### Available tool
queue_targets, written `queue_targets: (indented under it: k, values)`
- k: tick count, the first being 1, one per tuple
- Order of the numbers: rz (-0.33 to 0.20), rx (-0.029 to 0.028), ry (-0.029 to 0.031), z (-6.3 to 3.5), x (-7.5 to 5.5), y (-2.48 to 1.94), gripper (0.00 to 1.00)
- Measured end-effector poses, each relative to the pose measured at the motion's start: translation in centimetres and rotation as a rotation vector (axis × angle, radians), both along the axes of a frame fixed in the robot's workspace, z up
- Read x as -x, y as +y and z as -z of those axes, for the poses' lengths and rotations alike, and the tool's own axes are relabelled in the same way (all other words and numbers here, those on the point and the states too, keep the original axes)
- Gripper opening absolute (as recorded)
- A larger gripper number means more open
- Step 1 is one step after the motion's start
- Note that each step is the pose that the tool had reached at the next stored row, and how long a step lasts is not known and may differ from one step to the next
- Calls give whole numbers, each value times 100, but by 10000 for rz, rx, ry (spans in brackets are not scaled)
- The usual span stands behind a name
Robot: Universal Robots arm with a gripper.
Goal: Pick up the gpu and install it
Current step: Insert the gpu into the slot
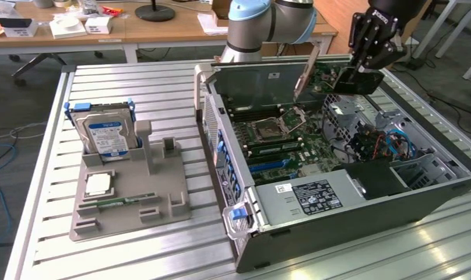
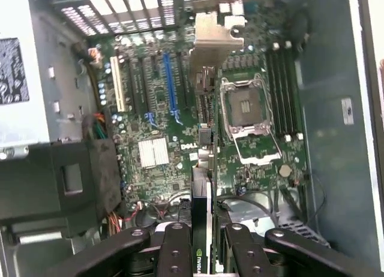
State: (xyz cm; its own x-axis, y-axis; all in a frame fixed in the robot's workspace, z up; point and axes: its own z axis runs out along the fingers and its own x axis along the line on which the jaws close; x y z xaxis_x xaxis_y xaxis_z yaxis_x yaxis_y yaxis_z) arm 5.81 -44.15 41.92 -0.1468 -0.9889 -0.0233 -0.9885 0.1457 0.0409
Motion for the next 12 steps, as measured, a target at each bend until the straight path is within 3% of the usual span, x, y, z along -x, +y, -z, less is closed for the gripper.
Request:
queue_targets:
  k: [5, 10, 11, 12]
  values:
    - [-885, 2, 0, 4, 0, 0, 26]
    - [-989, 22, 0, 5, 1, 1, 26]
    - [-989, 23, -40, 7, 8, 2, 26]
    - [-988, 29, -143, 9, 21, 2, 26]
